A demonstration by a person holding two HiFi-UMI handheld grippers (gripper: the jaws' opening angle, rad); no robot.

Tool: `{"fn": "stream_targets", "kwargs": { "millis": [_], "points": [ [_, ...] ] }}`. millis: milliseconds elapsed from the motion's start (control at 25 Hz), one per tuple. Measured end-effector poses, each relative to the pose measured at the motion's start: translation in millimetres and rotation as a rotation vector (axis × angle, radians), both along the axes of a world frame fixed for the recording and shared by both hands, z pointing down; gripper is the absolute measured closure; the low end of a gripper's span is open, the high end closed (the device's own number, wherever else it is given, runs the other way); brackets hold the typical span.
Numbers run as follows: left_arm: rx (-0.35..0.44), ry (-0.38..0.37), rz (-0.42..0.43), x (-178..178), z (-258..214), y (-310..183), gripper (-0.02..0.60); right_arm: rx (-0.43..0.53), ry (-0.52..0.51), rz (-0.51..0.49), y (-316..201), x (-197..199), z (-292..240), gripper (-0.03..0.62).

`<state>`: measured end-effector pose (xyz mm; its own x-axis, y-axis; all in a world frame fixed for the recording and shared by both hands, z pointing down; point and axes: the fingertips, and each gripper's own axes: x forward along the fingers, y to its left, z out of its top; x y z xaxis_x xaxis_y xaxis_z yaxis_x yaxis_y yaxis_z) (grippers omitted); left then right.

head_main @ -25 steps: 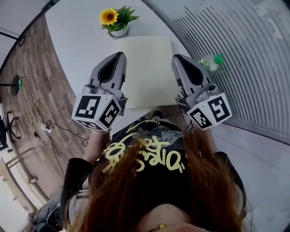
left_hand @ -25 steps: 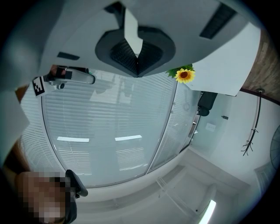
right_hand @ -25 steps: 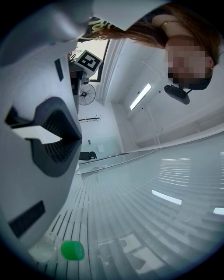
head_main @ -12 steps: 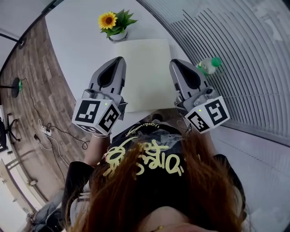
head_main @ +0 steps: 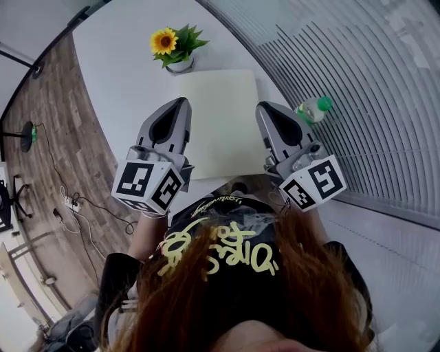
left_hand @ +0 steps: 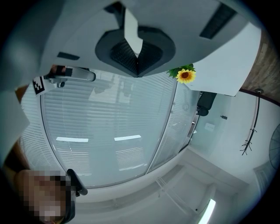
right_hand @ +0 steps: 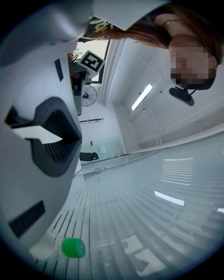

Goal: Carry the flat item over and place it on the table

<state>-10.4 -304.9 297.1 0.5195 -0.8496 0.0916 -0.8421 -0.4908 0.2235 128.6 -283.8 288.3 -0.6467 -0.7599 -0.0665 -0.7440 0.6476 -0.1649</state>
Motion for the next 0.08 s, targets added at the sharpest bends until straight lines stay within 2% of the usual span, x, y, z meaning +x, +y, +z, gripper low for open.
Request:
{"fn": "stream_targets", "kwargs": {
  "millis": [80],
  "points": [
    [-0.001,-0.003,0.0,2.5,-1.1,2.9,0.589,-0.001,0.002,-0.006,2.6,1.6,-0.7,0.591]
  ]
}}
